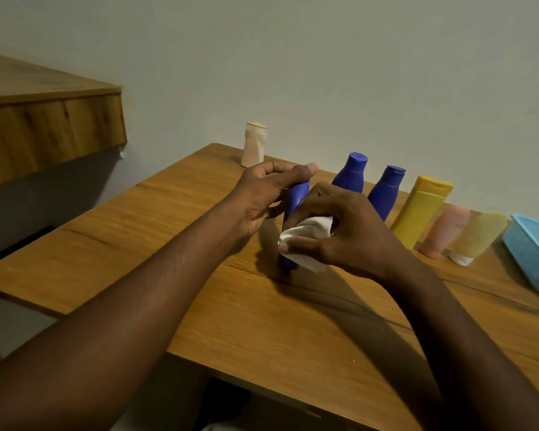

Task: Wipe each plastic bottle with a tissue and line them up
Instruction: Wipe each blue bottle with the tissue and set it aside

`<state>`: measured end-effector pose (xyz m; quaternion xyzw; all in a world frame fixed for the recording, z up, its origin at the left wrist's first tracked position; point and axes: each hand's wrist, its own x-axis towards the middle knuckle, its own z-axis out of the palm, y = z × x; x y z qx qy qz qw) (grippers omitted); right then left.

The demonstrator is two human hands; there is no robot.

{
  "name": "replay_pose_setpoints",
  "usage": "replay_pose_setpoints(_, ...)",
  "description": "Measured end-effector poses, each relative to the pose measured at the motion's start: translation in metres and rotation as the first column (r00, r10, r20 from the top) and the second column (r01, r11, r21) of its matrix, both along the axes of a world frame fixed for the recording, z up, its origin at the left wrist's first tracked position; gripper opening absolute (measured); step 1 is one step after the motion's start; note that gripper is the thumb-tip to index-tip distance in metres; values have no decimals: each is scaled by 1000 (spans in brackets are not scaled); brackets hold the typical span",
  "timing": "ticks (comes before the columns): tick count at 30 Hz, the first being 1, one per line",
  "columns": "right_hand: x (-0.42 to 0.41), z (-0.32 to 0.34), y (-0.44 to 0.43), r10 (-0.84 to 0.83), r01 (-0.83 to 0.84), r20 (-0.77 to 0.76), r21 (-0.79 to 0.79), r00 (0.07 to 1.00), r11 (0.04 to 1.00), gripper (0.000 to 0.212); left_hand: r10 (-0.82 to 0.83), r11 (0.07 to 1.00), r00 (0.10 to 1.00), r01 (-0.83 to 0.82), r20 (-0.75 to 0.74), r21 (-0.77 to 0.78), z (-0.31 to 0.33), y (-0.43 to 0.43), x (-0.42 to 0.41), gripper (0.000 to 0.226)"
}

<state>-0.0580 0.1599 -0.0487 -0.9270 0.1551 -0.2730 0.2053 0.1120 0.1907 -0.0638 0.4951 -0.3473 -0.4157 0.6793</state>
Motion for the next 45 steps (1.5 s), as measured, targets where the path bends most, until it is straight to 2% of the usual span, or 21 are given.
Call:
replay_pose_setpoints(5, 3, -3, 0, -181, 187, 98, -65, 979, 980, 21, 65, 998, 995, -66, 72, 2, 1, -1, 0, 54)
replay_pose_setpoints(10, 3, -9, -9, -321, 326, 210, 10, 923, 945, 23, 15, 1000, 994, -13, 111, -15, -2, -2, 0, 49)
replay_pose_setpoints(16, 4, -18, -19, -338, 323, 295, 97, 894, 941, 20, -68, 998, 988, 69, 137, -3, -1, -1, 2, 28)
replay_pose_setpoints(20, 7, -19, -20, -353, 332, 335, 122, 874, 936, 25, -106, 994, 987, 107, 122, 3, 1, 0, 3, 24)
replay_pose_setpoints(26, 8, -17, -20, -363, 334, 413, 142, 835, 932, 20, -135, 990, 985, 138, 107, -20, 2, -2, 5, 17)
replay_pose_setpoints(29, 10, -15, -15, -310, 328, 437, 38, 844, 944, 18, -129, 990, 981, 134, 147, -29, 2, -1, 4, 19)
replay_pose_setpoints(32, 14, -13, -8, -276, 334, 351, -115, 895, 936, 19, -99, 994, 983, 105, 155, -33, 1, -1, 6, 23)
replay_pose_setpoints(36, 15, -9, 5, -247, 256, 70, -266, 967, 929, 20, -75, 997, 986, 78, 150, -14, 3, 3, 4, 24)
replay_pose_setpoints(40, 4, -4, 6, -159, 115, -164, -250, 974, 961, 19, -66, 998, 991, 68, 114, -16, 2, 5, 2, 23)
replay_pose_setpoints(42, -2, 0, 3, -154, 112, -192, -217, 969, 970, 19, -68, 998, 990, 70, 120, -7, 3, 5, 3, 23)
replay_pose_setpoints(45, -6, 1, -1, -203, 181, -98, -197, 974, 964, 21, -68, 998, 987, 69, 143, 0, 5, 4, 4, 20)
